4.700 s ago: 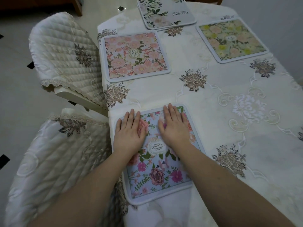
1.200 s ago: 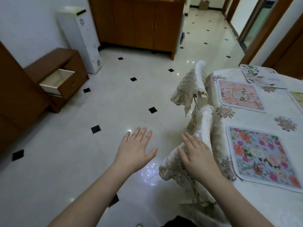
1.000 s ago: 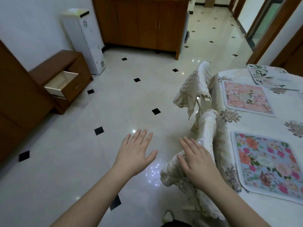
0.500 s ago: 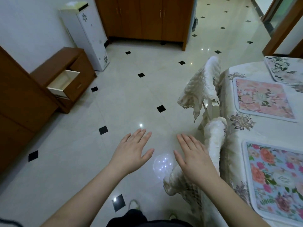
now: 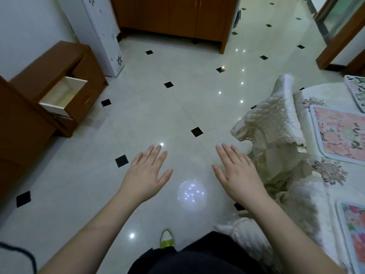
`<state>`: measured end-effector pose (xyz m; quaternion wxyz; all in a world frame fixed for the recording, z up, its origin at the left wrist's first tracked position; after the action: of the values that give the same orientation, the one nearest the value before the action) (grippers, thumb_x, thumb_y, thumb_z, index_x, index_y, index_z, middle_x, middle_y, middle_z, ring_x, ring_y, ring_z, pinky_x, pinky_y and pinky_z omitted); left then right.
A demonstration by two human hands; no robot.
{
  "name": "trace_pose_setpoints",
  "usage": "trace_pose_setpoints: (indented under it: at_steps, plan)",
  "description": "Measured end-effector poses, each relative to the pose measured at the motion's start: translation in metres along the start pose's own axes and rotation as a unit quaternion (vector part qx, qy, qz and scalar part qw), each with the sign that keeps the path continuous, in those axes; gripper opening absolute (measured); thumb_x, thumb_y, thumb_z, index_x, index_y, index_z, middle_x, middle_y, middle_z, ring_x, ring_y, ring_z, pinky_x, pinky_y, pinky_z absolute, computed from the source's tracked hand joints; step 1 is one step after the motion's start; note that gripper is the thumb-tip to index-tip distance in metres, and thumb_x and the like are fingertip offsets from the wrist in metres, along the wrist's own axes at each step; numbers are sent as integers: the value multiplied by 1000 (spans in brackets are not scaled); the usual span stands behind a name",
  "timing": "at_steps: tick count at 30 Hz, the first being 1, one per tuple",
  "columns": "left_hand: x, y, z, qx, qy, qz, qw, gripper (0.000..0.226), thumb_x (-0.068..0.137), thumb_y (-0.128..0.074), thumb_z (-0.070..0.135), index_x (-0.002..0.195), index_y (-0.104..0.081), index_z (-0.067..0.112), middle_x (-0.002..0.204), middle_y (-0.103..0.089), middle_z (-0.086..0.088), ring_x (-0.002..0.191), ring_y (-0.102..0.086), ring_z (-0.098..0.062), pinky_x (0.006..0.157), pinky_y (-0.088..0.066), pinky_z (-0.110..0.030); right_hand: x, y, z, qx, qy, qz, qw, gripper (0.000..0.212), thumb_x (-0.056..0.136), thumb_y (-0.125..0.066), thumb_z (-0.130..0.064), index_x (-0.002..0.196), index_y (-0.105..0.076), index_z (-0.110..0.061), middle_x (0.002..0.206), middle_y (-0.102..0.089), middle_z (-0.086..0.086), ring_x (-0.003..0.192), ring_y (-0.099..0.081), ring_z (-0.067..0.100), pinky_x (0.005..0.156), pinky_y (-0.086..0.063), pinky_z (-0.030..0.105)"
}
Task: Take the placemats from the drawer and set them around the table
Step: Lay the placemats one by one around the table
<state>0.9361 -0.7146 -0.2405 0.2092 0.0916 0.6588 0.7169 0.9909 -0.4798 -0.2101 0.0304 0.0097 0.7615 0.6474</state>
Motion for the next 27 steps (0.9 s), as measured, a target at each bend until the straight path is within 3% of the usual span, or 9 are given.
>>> trace_pose_setpoints:
  at_steps: [8, 15, 21, 27]
  plan:
    - [109, 21, 2, -23, -11, 2, 1000, 93, 78, 8, 67, 158, -14, 26, 167, -7, 3, 153, -1, -14, 123, -4, -38, 68, 3, 17, -7, -35, 16, 999, 65, 96, -19, -52, 149, -39, -19, 154, -40, 3, 145, -32, 23, 114, -20, 37]
    - [223, 30, 34, -2, -40, -6, 999, 92, 79, 7, 67, 158, -14, 26, 167, -10, 3, 153, -2, -15, 123, -6, -39, 145, 1, 71, -1, -59, 33, 998, 60, 97, -29, -47, 144, -47, -15, 148, -48, 6, 138, -43, 25, 111, -17, 35]
    - [312, 51, 71, 17, -59, -1, 998, 86, 83, 2, 65, 158, -16, 27, 166, -11, 4, 153, -3, -13, 122, -5, -37, 226, 22, 138, 7, -55, 33, 998, 62, 97, -25, -50, 148, -42, -19, 153, -42, 2, 143, -36, 23, 115, -27, 43]
    - [395, 68, 83, 41, -22, 19, 999, 86, 83, 4, 63, 158, -19, 26, 166, -14, 2, 153, -5, -15, 122, 0, -41, 296, 37, 189, 5, -115, 50, 992, 63, 96, -25, -47, 142, -49, -12, 146, -50, 11, 136, -45, 31, 109, -36, 50]
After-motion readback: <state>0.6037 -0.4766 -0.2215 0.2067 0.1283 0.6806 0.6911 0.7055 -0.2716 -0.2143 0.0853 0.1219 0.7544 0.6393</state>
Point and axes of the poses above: each hand's wrist, its own x-axis towards the middle knuckle, its own y-axis out of the back of the hand, z = x × y, the point moved 8 cm from there along x, towards the middle knuckle
